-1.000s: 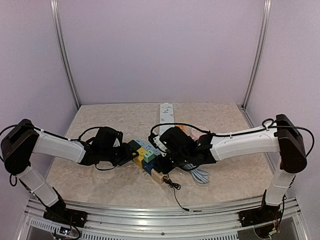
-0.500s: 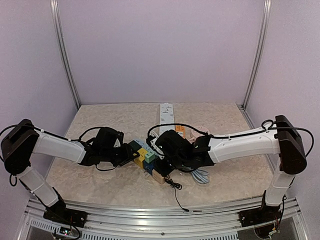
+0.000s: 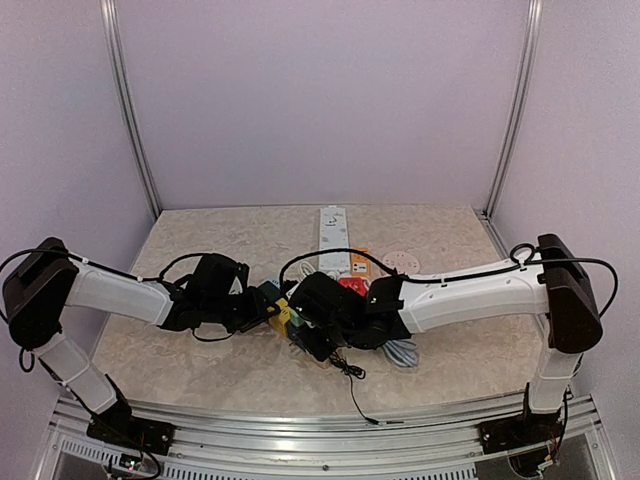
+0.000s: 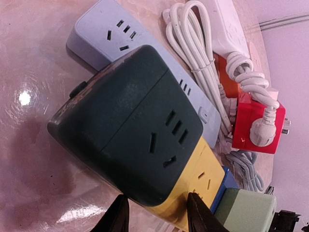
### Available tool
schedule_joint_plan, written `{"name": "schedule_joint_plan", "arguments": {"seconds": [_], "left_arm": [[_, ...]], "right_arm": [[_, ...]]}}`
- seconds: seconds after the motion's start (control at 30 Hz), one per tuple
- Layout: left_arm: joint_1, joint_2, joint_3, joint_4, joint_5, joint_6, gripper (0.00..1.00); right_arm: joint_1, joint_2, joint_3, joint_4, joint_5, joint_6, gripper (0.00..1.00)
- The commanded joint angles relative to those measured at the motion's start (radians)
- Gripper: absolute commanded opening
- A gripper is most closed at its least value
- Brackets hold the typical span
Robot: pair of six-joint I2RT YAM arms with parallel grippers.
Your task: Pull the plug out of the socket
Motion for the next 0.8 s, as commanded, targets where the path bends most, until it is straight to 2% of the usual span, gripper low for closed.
{"name": "schedule_joint_plan", "arguments": {"seconds": [0.0, 0.27, 0.77], "left_arm": [[-0.02, 0.044, -0.009, -0.129, -0.011, 0.028, 0.4], [-0.02, 0.041, -0.008, -0.132, -0.011, 0.031, 0.4], [-0.02, 0.037, -0.012, -0.133, -0.016, 0.031, 0.4]], "right_arm": [[0.01, 0.007, 0.04, 0.001, 0.072, -0.021, 0.0], [0.002, -0.018, 0.006, 0.057, -0.017, 0.001, 0.0], [-0.135, -0.134, -0.182, 0.284, -0.359, 0.121, 0.0]]}}
